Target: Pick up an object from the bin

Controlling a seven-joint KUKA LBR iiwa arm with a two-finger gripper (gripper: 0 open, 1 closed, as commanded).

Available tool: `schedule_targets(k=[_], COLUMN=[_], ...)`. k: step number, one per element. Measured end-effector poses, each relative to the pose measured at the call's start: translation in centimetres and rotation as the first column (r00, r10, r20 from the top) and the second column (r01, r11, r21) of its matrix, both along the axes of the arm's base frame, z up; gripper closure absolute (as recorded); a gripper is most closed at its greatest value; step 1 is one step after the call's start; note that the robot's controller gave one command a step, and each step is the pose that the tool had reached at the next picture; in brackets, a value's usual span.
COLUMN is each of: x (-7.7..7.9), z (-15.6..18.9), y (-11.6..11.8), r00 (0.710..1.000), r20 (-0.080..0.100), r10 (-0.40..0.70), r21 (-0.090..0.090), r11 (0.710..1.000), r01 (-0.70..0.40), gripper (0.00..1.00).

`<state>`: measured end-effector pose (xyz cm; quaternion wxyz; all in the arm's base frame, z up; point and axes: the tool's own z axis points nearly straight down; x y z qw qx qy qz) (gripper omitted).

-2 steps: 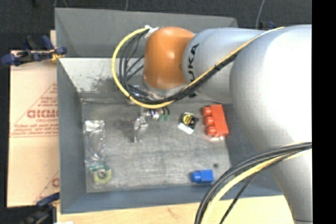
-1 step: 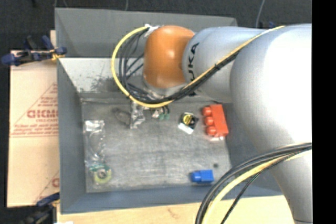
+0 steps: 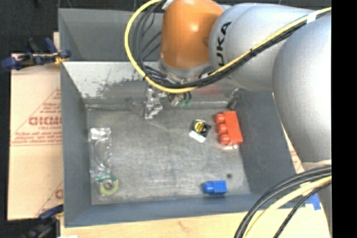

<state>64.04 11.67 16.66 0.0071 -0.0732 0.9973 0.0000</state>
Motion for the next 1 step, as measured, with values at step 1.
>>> schedule_targets(k=[1], x=[1.28], z=[10.59], y=[-0.13], r00=[1.0], r20=[0.001], r10=[0.021], r21=[-0.001], r11=[1.0], r01=[-0.021], gripper=[1.0])
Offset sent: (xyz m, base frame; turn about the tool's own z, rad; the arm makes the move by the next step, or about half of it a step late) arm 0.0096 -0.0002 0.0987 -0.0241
